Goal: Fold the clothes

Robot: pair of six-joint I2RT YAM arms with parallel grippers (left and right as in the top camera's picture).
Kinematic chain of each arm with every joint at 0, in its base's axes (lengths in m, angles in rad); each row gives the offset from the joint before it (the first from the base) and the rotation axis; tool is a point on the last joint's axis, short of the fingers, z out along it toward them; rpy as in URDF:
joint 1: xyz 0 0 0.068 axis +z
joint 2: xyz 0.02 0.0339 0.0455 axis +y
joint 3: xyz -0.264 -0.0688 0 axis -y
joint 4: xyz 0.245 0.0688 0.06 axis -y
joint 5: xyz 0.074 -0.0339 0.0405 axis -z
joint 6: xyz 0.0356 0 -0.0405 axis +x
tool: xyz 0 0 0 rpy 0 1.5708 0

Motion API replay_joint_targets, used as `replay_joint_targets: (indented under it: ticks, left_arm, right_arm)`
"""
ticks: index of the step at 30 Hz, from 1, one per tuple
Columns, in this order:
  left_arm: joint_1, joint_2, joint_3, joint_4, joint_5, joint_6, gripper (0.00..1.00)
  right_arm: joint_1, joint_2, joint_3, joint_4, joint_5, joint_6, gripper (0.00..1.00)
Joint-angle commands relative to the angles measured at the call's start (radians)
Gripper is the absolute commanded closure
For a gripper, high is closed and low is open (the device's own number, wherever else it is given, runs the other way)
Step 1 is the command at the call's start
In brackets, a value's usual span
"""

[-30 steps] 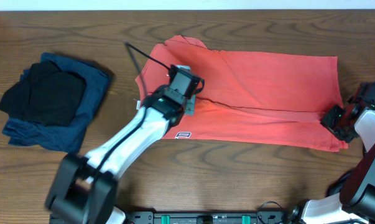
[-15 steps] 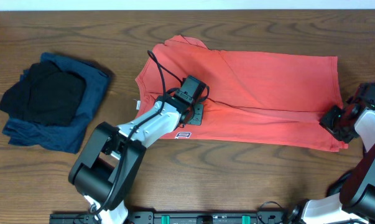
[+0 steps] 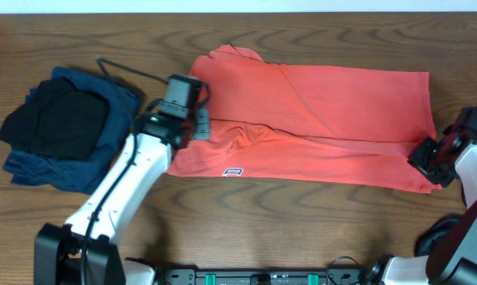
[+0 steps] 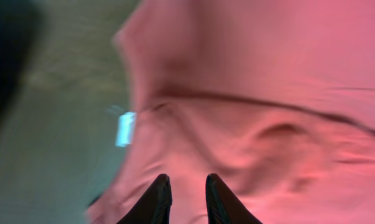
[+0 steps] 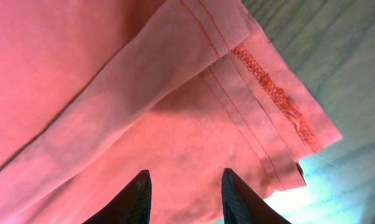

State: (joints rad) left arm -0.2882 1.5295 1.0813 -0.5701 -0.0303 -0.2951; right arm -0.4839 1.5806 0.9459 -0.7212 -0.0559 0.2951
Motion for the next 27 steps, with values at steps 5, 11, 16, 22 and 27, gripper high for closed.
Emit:
replay_joint_targets:
  ticks: [5, 11, 16, 22, 27]
  left_arm:
    - [0.09, 0.108, -0.048, -0.024, 0.102, -0.025, 0.78]
    - [0.093, 0.22, -0.048, -0.032, 0.154, -0.025, 0.79]
    - [0.094, 0.291, -0.048, -0.03, 0.156, -0.024, 0.78]
    - [0.109, 0.359, -0.048, -0.029, 0.15, -0.024, 0.78]
    - [0.126, 0.396, -0.048, -0.073, 0.151, -0.024, 0.78]
  right_arm:
    - [0.017, -0.009, 0.008, 0.005, 0.0, -0.047, 0.63]
    - [0.023, -0.007, -0.035, 0.094, -0.005, -0.118, 0.6]
    - [0.031, -0.007, -0.111, 0.166, -0.005, -0.137, 0.6]
    - [0.033, -0.007, -0.172, 0.232, 0.0, -0.151, 0.59]
    - [0.033, -0.007, -0.212, 0.283, 0.01, -0.155, 0.58]
